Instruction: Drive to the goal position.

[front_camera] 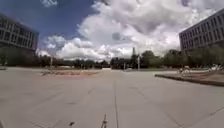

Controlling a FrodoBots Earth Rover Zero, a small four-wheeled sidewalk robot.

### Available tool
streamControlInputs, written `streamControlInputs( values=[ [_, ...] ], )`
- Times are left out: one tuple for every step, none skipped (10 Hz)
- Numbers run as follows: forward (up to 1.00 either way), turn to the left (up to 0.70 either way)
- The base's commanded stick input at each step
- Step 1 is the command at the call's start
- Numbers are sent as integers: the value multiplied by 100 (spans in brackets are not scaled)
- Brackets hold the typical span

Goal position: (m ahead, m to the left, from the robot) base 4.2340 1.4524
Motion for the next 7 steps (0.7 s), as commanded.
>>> streamControlInputs(
  values=[
    [100, 0],
    [100, 0],
    [100, 0],
    [100, 0],
    [100, 0],
    [100, 0],
    [100, 0]
  ],
)
